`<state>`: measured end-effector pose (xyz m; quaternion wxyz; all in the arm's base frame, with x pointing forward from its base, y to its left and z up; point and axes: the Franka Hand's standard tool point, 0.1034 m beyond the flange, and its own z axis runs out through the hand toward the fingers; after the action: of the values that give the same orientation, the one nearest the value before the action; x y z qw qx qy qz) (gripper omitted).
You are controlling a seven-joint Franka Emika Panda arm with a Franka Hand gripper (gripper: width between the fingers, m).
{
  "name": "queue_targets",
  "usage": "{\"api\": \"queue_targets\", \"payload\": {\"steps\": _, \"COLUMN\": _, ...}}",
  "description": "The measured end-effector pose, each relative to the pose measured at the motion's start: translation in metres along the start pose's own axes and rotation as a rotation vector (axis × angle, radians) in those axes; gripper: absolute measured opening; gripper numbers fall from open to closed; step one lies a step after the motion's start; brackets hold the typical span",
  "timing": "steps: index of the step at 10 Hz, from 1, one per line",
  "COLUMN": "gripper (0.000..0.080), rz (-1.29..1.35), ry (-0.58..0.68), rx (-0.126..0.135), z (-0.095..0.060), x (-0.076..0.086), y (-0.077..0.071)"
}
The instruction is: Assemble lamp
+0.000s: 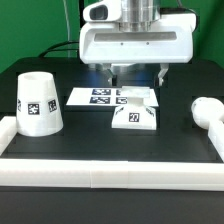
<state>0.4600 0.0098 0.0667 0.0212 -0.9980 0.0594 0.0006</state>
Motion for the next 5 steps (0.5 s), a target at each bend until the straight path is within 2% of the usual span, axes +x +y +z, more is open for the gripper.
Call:
{"api": "queue_targets", "payload": {"steps": 3, "gripper": 0.0700, "rz": -0.019, "ry": 0.008, "rx": 0.000, "z": 0.020, "x": -0.004, "y": 0.001}}
{"api": "queue_targets", "payload": {"steps": 5, "gripper": 0.0700, "rz": -0.025, "ry": 0.001, "rx": 0.000, "z": 0.023, "x": -0.006, "y": 0.001}}
